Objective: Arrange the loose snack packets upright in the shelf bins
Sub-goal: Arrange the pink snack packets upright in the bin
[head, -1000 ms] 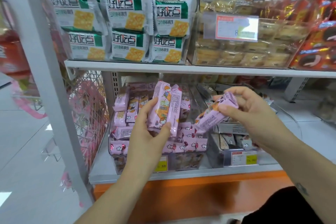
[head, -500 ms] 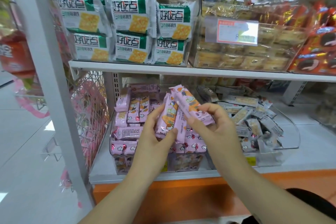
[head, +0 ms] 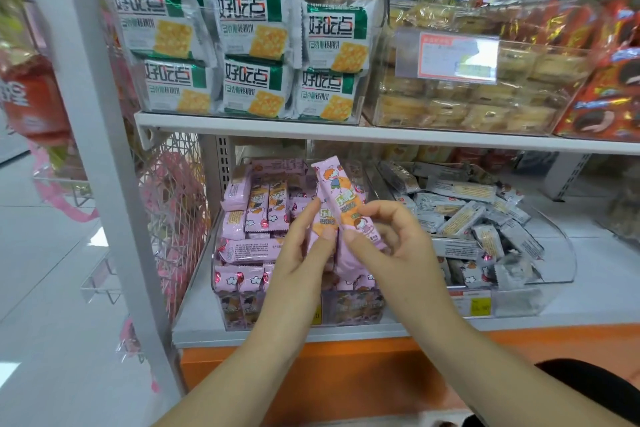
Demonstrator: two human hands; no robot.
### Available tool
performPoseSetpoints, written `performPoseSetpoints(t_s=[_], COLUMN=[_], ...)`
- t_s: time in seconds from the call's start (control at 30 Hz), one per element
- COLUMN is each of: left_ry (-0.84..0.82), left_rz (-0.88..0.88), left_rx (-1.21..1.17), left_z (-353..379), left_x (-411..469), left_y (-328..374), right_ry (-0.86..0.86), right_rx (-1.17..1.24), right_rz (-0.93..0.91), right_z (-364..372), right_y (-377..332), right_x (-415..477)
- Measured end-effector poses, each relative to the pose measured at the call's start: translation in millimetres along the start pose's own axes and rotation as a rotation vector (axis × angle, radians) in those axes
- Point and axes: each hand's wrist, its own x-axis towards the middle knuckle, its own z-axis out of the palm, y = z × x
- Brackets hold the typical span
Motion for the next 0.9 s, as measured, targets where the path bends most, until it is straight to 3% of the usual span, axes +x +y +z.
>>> performPoseSetpoints(t_s=[0.3, 0.43, 0.57, 0.73, 0.9], left_ry=[-0.014, 0.008, 0.007, -0.044, -0.014], left_rz=[0.017, 0.026, 0.005, -0.007, 0.023], left_rx=[-0.020, -0.043, -0.109, -0.195, -0.033], left_z=[-4.9, -5.6, -4.6, -0.6, -5.6], left_x=[2.1, 3.2, 2.6, 0.9, 3.3], left_y=[-0.7, -0.4, 3.4, 7.6, 3.3], right_ry=[-0.126, -0.025, 0.086, -0.100, -0.091], right_rx=[-0.157, -0.031, 0.054, 0.302, 0.111], right_rz=[-0.074, -0.055, 0.125, 0.431, 0.347], right_z=[0.4, 0.7, -6.0, -14.7, -25.9], right_y=[9.7, 7.8, 9.9, 8.5, 3.7], right_x=[-7.7, -3.8, 13.7, 28.5, 32.2])
